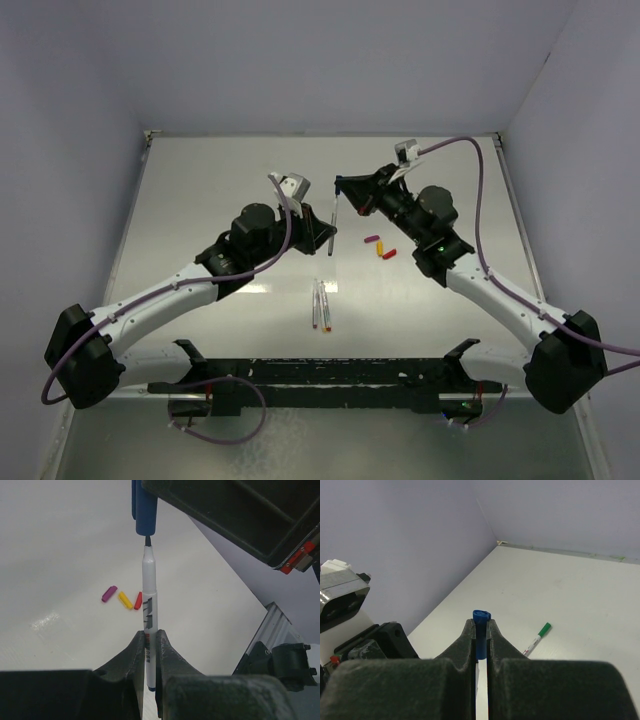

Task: Insert the pens into the pen caps

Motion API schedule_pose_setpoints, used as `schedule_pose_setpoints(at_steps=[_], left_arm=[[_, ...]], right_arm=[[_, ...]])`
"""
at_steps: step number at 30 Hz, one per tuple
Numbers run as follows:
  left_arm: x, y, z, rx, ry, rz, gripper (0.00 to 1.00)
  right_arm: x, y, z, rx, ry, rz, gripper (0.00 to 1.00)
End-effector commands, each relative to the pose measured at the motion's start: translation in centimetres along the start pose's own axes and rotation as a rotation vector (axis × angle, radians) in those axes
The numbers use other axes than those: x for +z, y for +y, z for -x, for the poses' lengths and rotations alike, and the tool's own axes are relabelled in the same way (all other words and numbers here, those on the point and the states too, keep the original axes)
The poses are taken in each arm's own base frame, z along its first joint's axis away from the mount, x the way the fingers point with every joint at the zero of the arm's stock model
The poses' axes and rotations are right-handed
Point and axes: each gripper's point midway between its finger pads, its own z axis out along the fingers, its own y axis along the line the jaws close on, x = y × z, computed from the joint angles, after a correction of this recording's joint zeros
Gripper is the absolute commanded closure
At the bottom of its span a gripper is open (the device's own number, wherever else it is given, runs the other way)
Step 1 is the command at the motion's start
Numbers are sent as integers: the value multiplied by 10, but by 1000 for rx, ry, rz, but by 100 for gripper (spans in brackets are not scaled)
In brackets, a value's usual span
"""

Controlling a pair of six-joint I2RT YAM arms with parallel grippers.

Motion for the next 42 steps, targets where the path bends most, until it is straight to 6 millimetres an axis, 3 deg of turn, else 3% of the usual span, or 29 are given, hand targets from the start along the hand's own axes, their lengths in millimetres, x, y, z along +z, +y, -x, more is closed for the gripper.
schedule_pose_setpoints(at_steps=[1,7,13,29,42], left_arm=[[-3,-18,37,-1,-94,-62,100],[-4,-15,38,-3,-95,-57,100],[-4,-10,45,-9,-124,-41,100],[-2,-7,65,-14,-199,-54,100],[-20,10,110,-37,-409,-87,100]], right_arm=[[4,11,17,5,-63,51,100],[6,12,17,6,-59,49,100],[3,13,6,16,-11,63,100],[3,10,-55,76,218,108,100],[-2,3,-105,116,434,121,100]])
